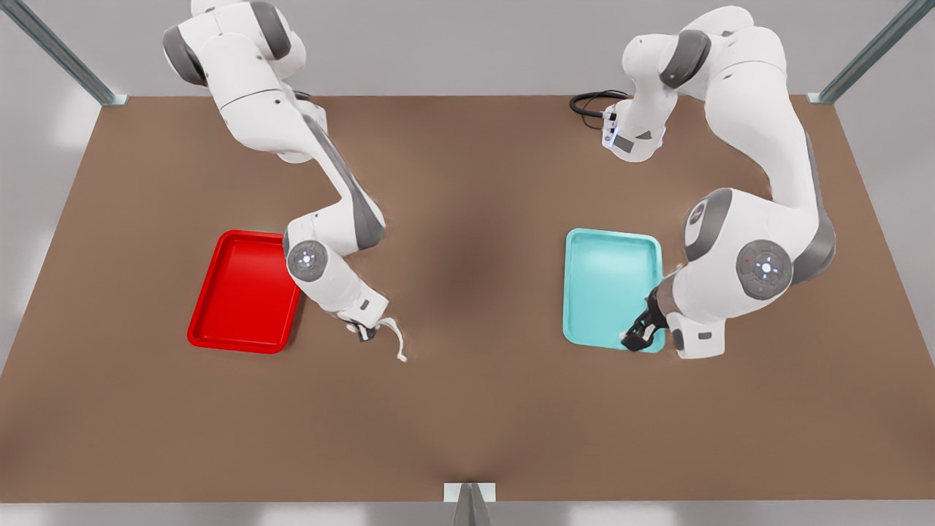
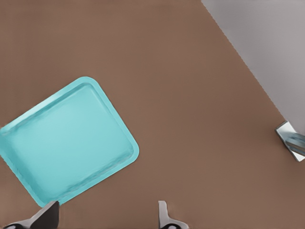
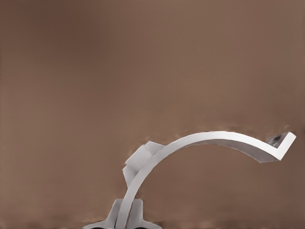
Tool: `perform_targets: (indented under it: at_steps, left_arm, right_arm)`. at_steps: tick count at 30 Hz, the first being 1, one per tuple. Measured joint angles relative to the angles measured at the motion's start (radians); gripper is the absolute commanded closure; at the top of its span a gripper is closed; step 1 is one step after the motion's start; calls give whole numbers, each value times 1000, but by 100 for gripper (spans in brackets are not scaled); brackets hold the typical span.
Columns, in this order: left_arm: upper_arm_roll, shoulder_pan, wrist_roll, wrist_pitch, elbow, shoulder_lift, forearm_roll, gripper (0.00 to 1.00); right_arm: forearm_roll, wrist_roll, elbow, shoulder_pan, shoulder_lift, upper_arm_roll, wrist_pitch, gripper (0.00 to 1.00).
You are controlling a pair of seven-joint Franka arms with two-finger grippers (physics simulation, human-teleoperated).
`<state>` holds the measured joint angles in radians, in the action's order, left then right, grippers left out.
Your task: Take the drainage pipe clamp from the left arm, pass it to the right arm, and place it in the plate on the right side
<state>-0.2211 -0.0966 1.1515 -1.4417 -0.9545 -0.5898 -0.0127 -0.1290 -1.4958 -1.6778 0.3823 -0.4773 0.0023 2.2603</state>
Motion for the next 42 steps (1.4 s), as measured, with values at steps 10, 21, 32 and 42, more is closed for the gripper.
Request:
perform_targets:
  at_steps: [10, 21, 32, 42]
  left_arm:
    - [-73, 21, -427, 226, -217, 208, -41, 0]
    - [-79, 17, -648, 290, -218, 205, -37, 0]
    - [-77, 22, -756, 301, -221, 197, -22, 0]
    - [-77, 20, -807, 304, -221, 197, -21, 0]
  right_arm:
    - [83, 21, -161, -60, 107, -311, -139, 79]
    - [90, 76, -428, -91, 187, -334, -66, 0]
    - [61, 138, -187, -56, 148, -321, -149, 0]
    - [114, 609, 281, 88, 325, -330, -805, 0]
